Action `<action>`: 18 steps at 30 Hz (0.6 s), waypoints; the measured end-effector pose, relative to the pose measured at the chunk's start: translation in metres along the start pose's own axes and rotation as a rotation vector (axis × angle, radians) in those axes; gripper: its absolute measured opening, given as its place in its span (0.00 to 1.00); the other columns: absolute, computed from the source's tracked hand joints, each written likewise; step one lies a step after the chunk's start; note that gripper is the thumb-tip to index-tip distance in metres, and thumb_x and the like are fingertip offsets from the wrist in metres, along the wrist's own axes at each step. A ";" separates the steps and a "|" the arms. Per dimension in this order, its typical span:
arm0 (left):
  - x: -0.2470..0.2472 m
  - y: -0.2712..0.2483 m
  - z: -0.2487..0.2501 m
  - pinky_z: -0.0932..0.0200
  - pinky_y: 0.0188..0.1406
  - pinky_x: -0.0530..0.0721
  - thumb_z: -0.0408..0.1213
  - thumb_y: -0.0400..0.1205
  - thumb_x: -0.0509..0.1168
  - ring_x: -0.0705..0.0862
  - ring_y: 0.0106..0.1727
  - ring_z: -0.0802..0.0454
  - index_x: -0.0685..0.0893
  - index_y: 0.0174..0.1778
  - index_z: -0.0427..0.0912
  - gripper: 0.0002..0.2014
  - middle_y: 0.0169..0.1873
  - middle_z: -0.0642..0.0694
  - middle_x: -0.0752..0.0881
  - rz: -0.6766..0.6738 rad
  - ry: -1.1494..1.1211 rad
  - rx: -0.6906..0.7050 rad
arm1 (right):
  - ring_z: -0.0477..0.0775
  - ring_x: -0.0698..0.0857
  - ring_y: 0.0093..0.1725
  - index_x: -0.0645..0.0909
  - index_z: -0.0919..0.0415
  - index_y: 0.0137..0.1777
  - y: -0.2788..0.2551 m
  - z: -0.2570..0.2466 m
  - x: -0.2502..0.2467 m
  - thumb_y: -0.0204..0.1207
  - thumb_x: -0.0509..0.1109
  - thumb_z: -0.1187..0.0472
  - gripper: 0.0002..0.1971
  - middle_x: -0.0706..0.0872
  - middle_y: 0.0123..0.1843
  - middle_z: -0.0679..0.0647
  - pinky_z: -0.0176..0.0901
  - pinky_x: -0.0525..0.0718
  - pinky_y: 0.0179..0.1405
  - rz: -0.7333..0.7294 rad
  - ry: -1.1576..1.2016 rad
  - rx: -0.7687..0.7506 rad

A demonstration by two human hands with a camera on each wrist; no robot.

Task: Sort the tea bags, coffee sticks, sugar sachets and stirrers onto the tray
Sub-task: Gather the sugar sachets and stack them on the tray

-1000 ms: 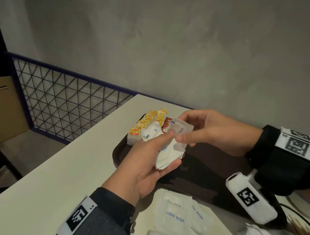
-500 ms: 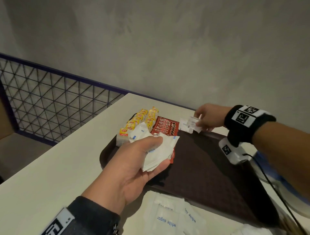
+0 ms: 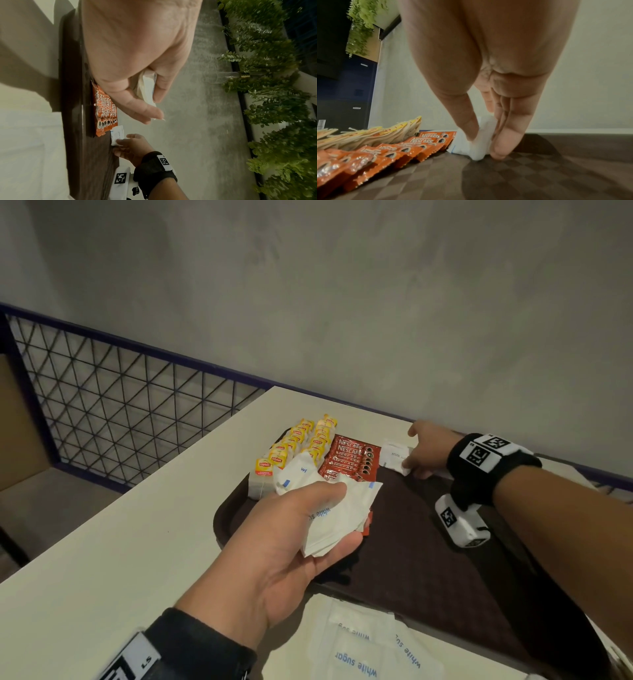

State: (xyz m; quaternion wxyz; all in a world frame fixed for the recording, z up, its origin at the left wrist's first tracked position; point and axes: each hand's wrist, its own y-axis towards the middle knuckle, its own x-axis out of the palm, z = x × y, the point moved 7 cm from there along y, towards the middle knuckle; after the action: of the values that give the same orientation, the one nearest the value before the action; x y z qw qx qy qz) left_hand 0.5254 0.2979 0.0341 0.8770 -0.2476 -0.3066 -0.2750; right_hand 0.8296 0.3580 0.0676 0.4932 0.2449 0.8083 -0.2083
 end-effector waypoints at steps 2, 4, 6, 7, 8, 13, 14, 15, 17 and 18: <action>-0.001 0.000 0.000 0.56 0.25 0.89 0.30 0.77 0.78 0.96 0.45 0.40 0.86 0.64 0.46 0.20 0.48 0.38 0.96 0.008 0.009 -0.003 | 0.68 0.93 0.43 0.66 0.62 0.80 0.001 0.003 -0.001 0.72 0.80 0.73 0.39 0.84 0.51 0.64 0.63 0.93 0.48 0.024 0.014 0.006; -0.001 0.000 -0.001 0.56 0.25 0.89 0.31 0.76 0.79 0.96 0.45 0.40 0.86 0.64 0.46 0.21 0.48 0.38 0.96 0.015 0.012 -0.001 | 0.68 0.93 0.42 0.65 0.61 0.79 0.002 0.007 -0.002 0.73 0.80 0.72 0.38 0.85 0.49 0.63 0.63 0.93 0.47 0.046 0.017 0.010; -0.001 0.000 0.000 0.56 0.25 0.89 0.31 0.76 0.79 0.96 0.45 0.40 0.86 0.64 0.46 0.21 0.48 0.39 0.96 0.020 0.015 0.003 | 0.68 0.93 0.41 0.64 0.61 0.80 0.004 0.010 -0.001 0.73 0.81 0.70 0.39 0.86 0.49 0.64 0.65 0.93 0.45 0.059 0.017 0.010; -0.002 0.000 0.000 0.56 0.25 0.89 0.31 0.76 0.79 0.96 0.46 0.40 0.86 0.64 0.46 0.21 0.48 0.39 0.96 0.024 0.017 0.005 | 0.69 0.93 0.40 0.64 0.60 0.80 0.005 0.011 -0.001 0.73 0.81 0.70 0.39 0.86 0.48 0.64 0.66 0.93 0.45 0.065 0.016 0.008; -0.002 0.000 0.000 0.56 0.25 0.89 0.30 0.76 0.79 0.96 0.47 0.40 0.86 0.64 0.46 0.21 0.48 0.39 0.96 0.028 0.017 0.007 | 0.69 0.93 0.40 0.63 0.60 0.81 0.006 0.011 -0.001 0.73 0.81 0.70 0.40 0.86 0.48 0.64 0.65 0.93 0.45 0.072 0.010 0.006; -0.002 0.000 0.000 0.55 0.26 0.90 0.29 0.75 0.79 0.96 0.45 0.41 0.87 0.62 0.46 0.20 0.46 0.40 0.96 0.049 0.013 0.013 | 0.63 0.91 0.34 0.66 0.61 0.74 -0.007 0.004 -0.012 0.75 0.80 0.62 0.33 0.86 0.44 0.60 0.53 0.90 0.30 0.104 -0.126 -0.002; -0.002 0.000 0.000 0.55 0.26 0.90 0.28 0.75 0.79 0.96 0.43 0.43 0.87 0.62 0.45 0.20 0.45 0.40 0.96 0.053 0.011 0.014 | 0.60 0.89 0.33 0.68 0.62 0.72 -0.012 -0.001 -0.019 0.76 0.79 0.59 0.30 0.85 0.45 0.60 0.48 0.86 0.26 0.142 -0.192 -0.025; -0.002 0.000 0.000 0.54 0.26 0.90 0.27 0.76 0.79 0.96 0.42 0.44 0.87 0.62 0.45 0.20 0.44 0.40 0.96 0.055 0.010 0.014 | 0.58 0.87 0.34 0.69 0.62 0.71 -0.019 -0.008 -0.026 0.77 0.77 0.57 0.27 0.85 0.47 0.60 0.46 0.84 0.28 0.172 -0.236 -0.072; -0.002 -0.001 0.000 0.54 0.26 0.90 0.27 0.76 0.78 0.96 0.41 0.44 0.87 0.63 0.44 0.20 0.44 0.40 0.96 0.057 0.008 0.011 | 0.57 0.89 0.39 0.76 0.60 0.68 -0.037 -0.028 -0.031 0.78 0.76 0.57 0.21 0.88 0.50 0.60 0.51 0.90 0.37 0.118 -0.188 -0.203; -0.002 -0.001 0.000 0.54 0.26 0.90 0.27 0.76 0.79 0.96 0.42 0.44 0.86 0.63 0.44 0.21 0.44 0.40 0.96 0.060 0.008 0.010 | 0.56 0.90 0.39 0.81 0.60 0.65 -0.050 -0.040 -0.030 0.79 0.76 0.58 0.16 0.90 0.49 0.60 0.53 0.91 0.41 0.032 -0.066 -0.264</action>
State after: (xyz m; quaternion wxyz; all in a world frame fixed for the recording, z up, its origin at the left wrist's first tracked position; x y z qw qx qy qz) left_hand 0.5231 0.2980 0.0331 0.8872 -0.2512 -0.2970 -0.2482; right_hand 0.7833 0.3353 0.1159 0.5509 0.1836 0.8080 -0.1002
